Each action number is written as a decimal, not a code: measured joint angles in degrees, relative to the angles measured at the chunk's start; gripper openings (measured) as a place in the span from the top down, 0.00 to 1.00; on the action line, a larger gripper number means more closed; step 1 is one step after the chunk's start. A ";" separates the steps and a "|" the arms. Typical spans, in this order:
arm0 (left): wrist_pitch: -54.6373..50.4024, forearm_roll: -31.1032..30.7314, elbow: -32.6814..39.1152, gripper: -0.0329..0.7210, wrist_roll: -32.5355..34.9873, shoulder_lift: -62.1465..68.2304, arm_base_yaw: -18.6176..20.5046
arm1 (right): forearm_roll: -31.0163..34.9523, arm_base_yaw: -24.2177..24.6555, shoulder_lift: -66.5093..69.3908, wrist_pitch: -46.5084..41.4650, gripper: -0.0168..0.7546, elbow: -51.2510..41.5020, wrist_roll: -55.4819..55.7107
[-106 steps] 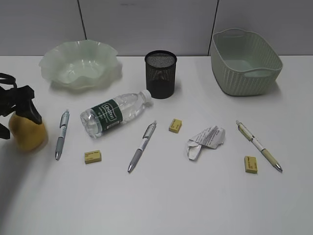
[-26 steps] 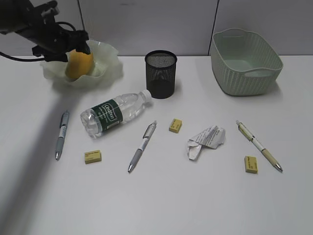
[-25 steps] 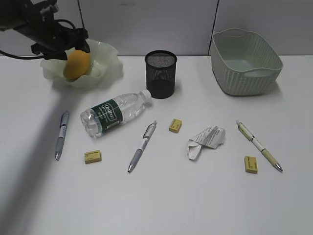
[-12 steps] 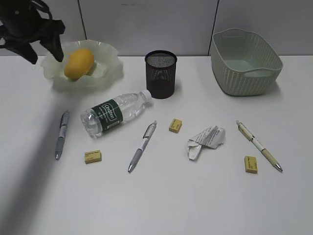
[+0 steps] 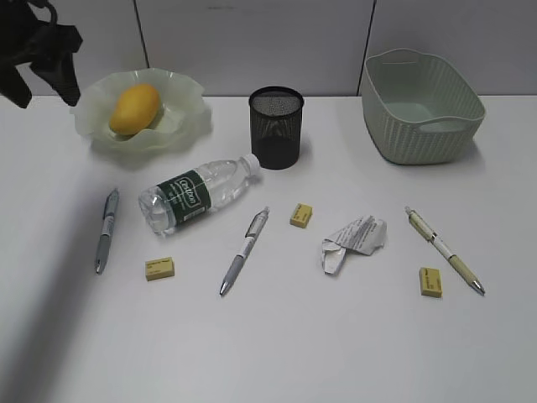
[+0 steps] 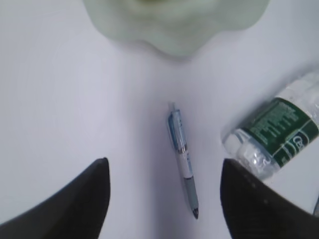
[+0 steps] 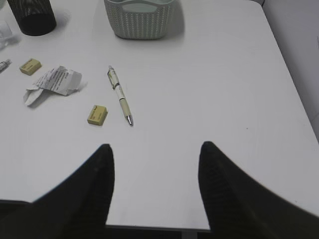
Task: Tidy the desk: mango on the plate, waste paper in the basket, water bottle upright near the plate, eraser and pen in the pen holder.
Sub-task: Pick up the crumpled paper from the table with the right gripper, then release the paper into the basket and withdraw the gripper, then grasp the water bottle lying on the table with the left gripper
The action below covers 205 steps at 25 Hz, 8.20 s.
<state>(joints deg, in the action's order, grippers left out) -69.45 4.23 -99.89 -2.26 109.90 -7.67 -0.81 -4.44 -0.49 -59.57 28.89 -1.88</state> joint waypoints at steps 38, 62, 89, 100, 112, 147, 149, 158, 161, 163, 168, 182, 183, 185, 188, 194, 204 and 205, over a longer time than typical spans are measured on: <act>23.58 -0.51 71.37 0.28 1.87 -90.53 -4.91 | 0.00 0.00 0.00 -0.04 0.41 0.00 0.00; 24.39 -0.51 71.70 0.29 1.92 -90.81 -4.91 | 1.90 0.00 37.73 18.17 0.41 7.21 0.35; 24.40 -0.51 71.70 0.32 1.92 -90.81 -4.91 | 4.29 -22.18 95.91 16.71 0.41 35.04 24.80; 24.45 -0.51 71.70 0.32 1.92 -90.81 -4.91 | 13.25 -22.18 107.89 25.51 0.17 35.30 28.68; 24.51 -0.51 71.70 0.32 1.92 -90.81 -4.91 | 13.28 -22.18 115.61 31.39 0.44 37.13 33.15; 24.51 -0.51 71.70 0.32 1.92 -90.81 -4.91 | -4.26 -6.00 115.52 8.30 0.89 81.53 21.88; 24.51 -0.51 71.70 0.32 1.92 -90.81 -4.91 | -4.31 -4.57 116.44 10.68 0.89 81.72 21.88; 24.51 -0.51 71.70 0.32 1.92 -90.81 -4.91 | -4.25 -4.02 125.84 18.00 0.88 81.72 21.78; 24.51 -0.51 71.70 0.32 1.92 -90.81 -4.91 | -4.25 -4.02 128.71 19.03 0.79 81.72 21.78; 24.51 -0.51 71.70 0.32 1.92 -90.81 -4.91 | -4.07 -4.02 129.90 19.14 0.62 81.72 21.78; 24.51 -0.51 71.70 0.32 1.92 -90.81 -4.91 | -3.48 -4.02 130.10 19.34 0.22 81.72 21.78; 24.51 -0.51 71.70 0.33 1.92 -90.81 -4.91 | -2.58 -4.02 116.29 4.77 0.24 81.72 13.98; 24.51 -0.51 71.70 0.34 1.92 -90.81 -4.91 | -2.37 -4.02 115.34 2.68 0.24 81.72 13.37; 24.51 -0.51 71.70 0.35 1.92 -90.81 -4.91 | -2.03 -4.02 113.31 -1.46 0.24 81.72 11.94; 24.51 -0.51 71.70 0.36 1.92 -90.81 -4.91 | -1.73 -4.02 110.92 -7.37 0.24 81.72 10.28; 24.51 -0.51 71.70 0.36 1.92 -90.81 -4.91 | -0.20 -4.02 104.55 -9.42 0.27 77.96 8.35; 31.09 -0.32 71.70 0.36 1.92 -90.81 -4.91 | 1.14 -4.02 84.38 -8.61 0.29 54.56 4.46; 31.27 -0.18 71.70 0.36 1.92 -90.81 -4.91 | 1.28 -4.02 81.66 -7.86 0.29 51.49 4.26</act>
<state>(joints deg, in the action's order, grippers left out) -38.18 4.05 -28.19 -0.34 19.09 -12.58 0.47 -8.45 81.16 -67.43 80.37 2.38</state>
